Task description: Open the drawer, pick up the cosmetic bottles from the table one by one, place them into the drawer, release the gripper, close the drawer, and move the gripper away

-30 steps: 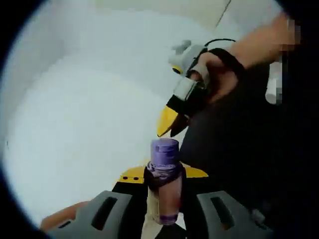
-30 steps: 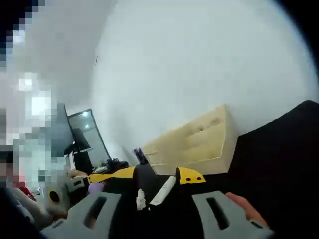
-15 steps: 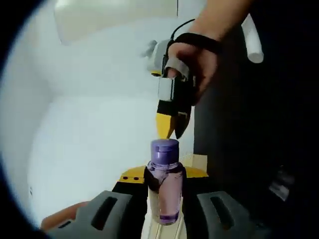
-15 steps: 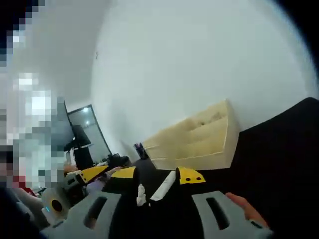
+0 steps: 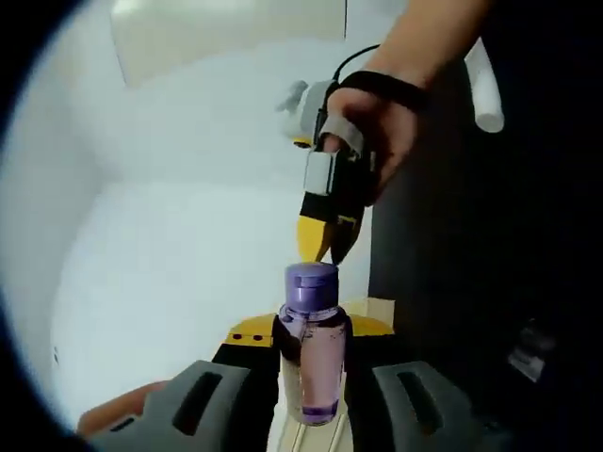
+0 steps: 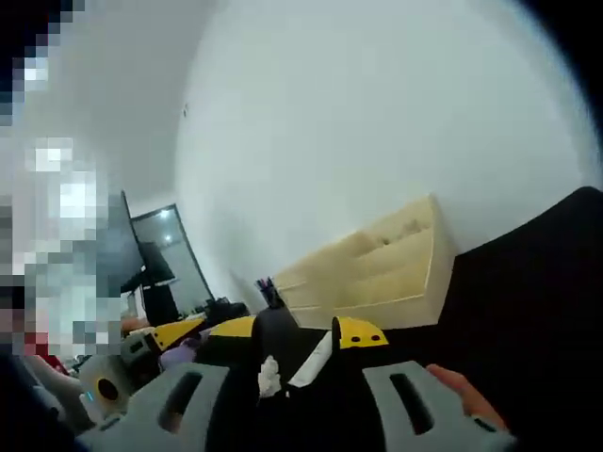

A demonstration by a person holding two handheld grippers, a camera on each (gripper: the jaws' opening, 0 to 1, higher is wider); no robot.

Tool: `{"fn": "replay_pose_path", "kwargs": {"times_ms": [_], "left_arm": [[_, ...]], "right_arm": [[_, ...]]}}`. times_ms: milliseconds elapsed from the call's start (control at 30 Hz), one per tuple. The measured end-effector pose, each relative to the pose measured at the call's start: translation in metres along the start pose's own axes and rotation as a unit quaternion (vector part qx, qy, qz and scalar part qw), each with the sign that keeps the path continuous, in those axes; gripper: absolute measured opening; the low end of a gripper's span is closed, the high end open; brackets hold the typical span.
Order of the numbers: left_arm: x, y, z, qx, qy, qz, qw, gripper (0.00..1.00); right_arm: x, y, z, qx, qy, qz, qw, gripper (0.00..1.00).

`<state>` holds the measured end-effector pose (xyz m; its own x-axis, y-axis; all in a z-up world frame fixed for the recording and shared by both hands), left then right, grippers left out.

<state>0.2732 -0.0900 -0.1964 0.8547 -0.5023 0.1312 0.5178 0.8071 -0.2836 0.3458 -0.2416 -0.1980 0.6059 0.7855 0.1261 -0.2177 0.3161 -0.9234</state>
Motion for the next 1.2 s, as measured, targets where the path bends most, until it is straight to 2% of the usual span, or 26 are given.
{"fn": "replay_pose_path", "kwargs": {"times_ms": [200,333,400,500,567,600,667,733,833,900,1000,1033,1067,1100,1133,1167,1200], "left_arm": [[-0.002,0.001,0.000,-0.041,0.010,-0.004,0.9991,0.21],[-0.002,0.004,0.000,-0.107,0.026,-0.004,0.9939,0.21],[-0.002,0.007,0.003,-0.159,0.036,-0.003,0.9865,0.21],[-0.002,0.012,0.006,-0.234,0.054,-0.002,0.9708,0.21],[-0.002,0.015,0.007,-0.287,0.076,0.000,0.9550,0.21],[-0.002,0.017,0.007,-0.318,0.083,-0.003,0.9446,0.21],[-0.003,0.020,0.008,-0.358,0.093,-0.006,0.9290,0.21],[-0.003,0.024,0.009,-0.397,0.106,-0.008,0.9116,0.21],[-0.003,0.029,0.010,-0.436,0.127,-0.018,0.8908,0.21],[-0.004,0.029,0.007,-0.465,0.154,-0.031,0.8714,0.21],[-0.009,0.026,0.002,-0.517,0.211,-0.061,0.8270,0.21],[-0.011,0.024,0.000,-0.533,0.236,-0.077,0.8087,0.21],[-0.014,0.023,0.000,-0.556,0.258,-0.093,0.7845,0.21],[-0.015,0.022,0.001,-0.571,0.270,-0.102,0.7683,0.21],[-0.018,0.022,0.001,-0.588,0.285,-0.115,0.7481,0.21],[-0.021,0.020,0.001,-0.605,0.308,-0.136,0.7218,0.21],[-0.023,0.020,0.002,-0.620,0.320,-0.141,0.7023,0.21]], "right_arm": [[-0.004,-0.010,0.005,-0.006,-0.018,-0.042,0.9989,0.27],[-0.006,-0.015,0.011,-0.011,-0.034,-0.060,0.9975,0.28],[-0.006,-0.016,0.014,-0.016,-0.046,-0.065,0.9967,0.30],[-0.005,-0.016,0.020,-0.024,-0.063,-0.065,0.9956,0.31],[-0.004,-0.016,0.024,-0.031,-0.073,-0.060,0.9950,0.31],[-0.003,-0.015,0.026,-0.034,-0.080,-0.058,0.9946,0.30],[-0.003,-0.015,0.031,-0.039,-0.092,-0.054,0.9935,0.30],[-0.003,-0.015,0.036,-0.046,-0.105,-0.054,0.9919,0.31],[-0.005,-0.017,0.043,-0.059,-0.127,-0.061,0.9883,0.31],[-0.007,-0.019,0.049,-0.072,-0.144,-0.065,0.9848,0.31],[-0.009,-0.019,0.059,-0.098,-0.169,-0.061,0.9788,0.32],[-0.010,-0.018,0.064,-0.107,-0.182,-0.054,0.9759,0.32],[-0.010,-0.017,0.067,-0.110,-0.188,-0.050,0.9748,0.33],[-0.010,-0.017,0.070,-0.117,-0.199,-0.050,0.9717,0.33],[-0.010,-0.015,0.075,-0.117,-0.217,-0.047,0.9680,0.34],[-0.011,-0.012,0.079,-0.114,-0.233,-0.039,0.9648,0.34],[-0.011,-0.010,0.081,-0.117,-0.246,-0.032,0.9616,0.34]]}}
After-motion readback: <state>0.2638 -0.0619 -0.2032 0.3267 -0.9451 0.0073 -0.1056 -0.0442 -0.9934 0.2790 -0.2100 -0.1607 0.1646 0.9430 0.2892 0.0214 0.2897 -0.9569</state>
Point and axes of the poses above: the point that each gripper's makers call its tool centre point, and the gripper's own axes: x roughly forward along the fingers, z roughly to its left, y roughly out of its underside, the point moved 8 cm from there along -x, roughly backward along the fingers, and after that the axes turned 7 degrees about -x, right-handed, at the moved point
